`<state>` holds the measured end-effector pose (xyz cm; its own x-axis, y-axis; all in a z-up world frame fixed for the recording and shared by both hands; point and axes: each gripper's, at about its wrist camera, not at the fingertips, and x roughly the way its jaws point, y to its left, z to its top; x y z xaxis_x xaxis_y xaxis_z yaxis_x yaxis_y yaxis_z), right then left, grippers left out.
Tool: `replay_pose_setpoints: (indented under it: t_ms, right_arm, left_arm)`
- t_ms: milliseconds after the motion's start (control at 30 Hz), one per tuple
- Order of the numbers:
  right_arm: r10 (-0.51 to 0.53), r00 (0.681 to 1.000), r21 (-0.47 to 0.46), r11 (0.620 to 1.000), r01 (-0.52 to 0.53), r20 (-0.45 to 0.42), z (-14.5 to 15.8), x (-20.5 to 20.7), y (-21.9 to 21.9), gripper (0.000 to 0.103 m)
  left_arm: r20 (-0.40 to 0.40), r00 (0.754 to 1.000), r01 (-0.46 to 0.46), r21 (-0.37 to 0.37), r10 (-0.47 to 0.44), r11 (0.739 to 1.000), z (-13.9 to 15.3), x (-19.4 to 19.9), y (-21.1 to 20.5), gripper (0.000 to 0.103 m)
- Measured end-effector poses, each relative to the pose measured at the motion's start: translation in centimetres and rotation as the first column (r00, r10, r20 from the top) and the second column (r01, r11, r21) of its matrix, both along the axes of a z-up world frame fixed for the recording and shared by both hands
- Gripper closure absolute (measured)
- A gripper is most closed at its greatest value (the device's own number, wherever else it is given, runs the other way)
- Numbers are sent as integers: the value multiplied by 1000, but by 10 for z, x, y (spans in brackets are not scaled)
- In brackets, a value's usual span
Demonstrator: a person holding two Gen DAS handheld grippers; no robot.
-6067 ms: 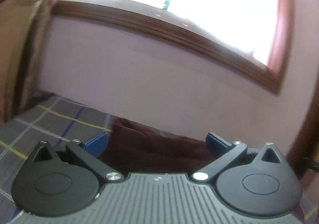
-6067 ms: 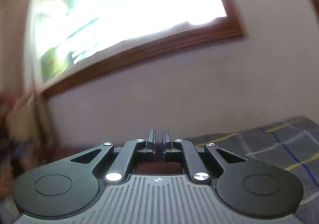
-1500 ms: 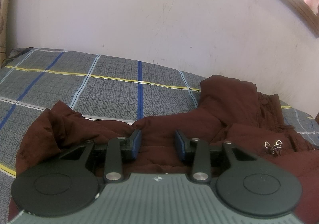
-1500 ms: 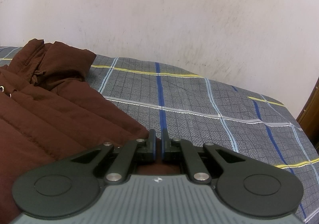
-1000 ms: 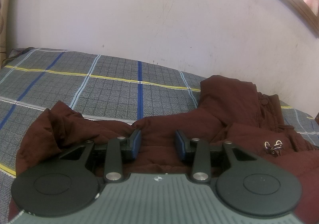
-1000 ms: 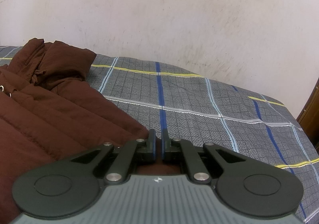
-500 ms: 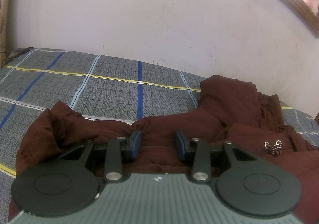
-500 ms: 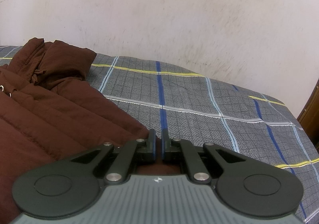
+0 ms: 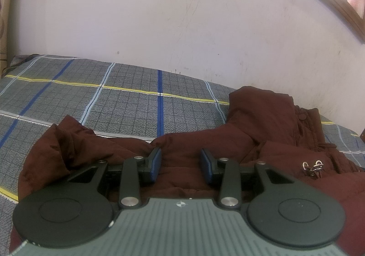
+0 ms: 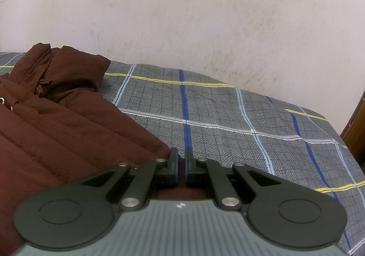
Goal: Fold large clothes
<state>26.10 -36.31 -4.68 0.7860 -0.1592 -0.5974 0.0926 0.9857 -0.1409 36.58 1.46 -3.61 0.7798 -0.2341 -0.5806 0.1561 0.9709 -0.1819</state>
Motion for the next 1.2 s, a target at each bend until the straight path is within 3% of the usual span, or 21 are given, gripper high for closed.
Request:
replay_pose_setpoints:
  t_ms: [400, 467, 533, 667, 733, 833, 933, 1000, 1067, 1133, 1200]
  right_arm:
    - [-1, 1000, -2, 1000, 1, -5, 0, 1, 0, 98]
    - [-3, 1000, -12, 1000, 3, -10, -1, 1, 2, 98]
    - [-3, 1000, -25, 1000, 3, -16, -2, 3, 3, 98]
    - [-1, 1000, -43, 999, 0, -30, -2, 5, 5, 98]
    - [-3, 999, -56, 998, 1, -34, -2, 5, 6, 98]
    - [-4, 999, -68, 998, 1, -33, -1, 6, 6, 98]
    - [-5, 999, -65, 998, 3, -35, 5, 6, 3, 96]
    - [-5, 1000, -82, 997, 5, 2, 18, -3, 3, 89]
    - [-13, 996, -111, 994, 24, 92, 40, -22, 8, 80]
    - [5, 981, -93, 996, 13, 194, 67, -50, 14, 62]
    - [42, 960, -55, 998, -28, 275, 88, -83, 24, 27]
  left_arm:
    - [2, 1000, 0, 10, 0, 1000, 1, 0, -1, 60]
    - [15, 1000, 10, 4, -10, 1000, 5, -3, -1, 51]
    - [26, 999, 24, -15, -24, 1000, 12, -8, 1, 33]
    - [46, 999, 27, -123, -22, 992, 47, -28, 20, 18]
    - [63, 998, 1, -147, 8, 989, 65, -42, 35, 0]
    - [63, 997, -28, -145, 37, 989, 86, -64, 69, 0]
    - [4, 998, -69, -128, 70, 989, 88, -79, 114, 0]
    - [-40, 997, -66, -112, 62, 992, 82, -87, 141, 0]
    - [-89, 996, -21, -113, 11, 993, 70, -94, 161, 0]
    - [-114, 993, 23, -115, -36, 993, 58, -101, 168, 1]
    - [-140, 983, 100, -138, -120, 985, 41, -107, 169, 3]
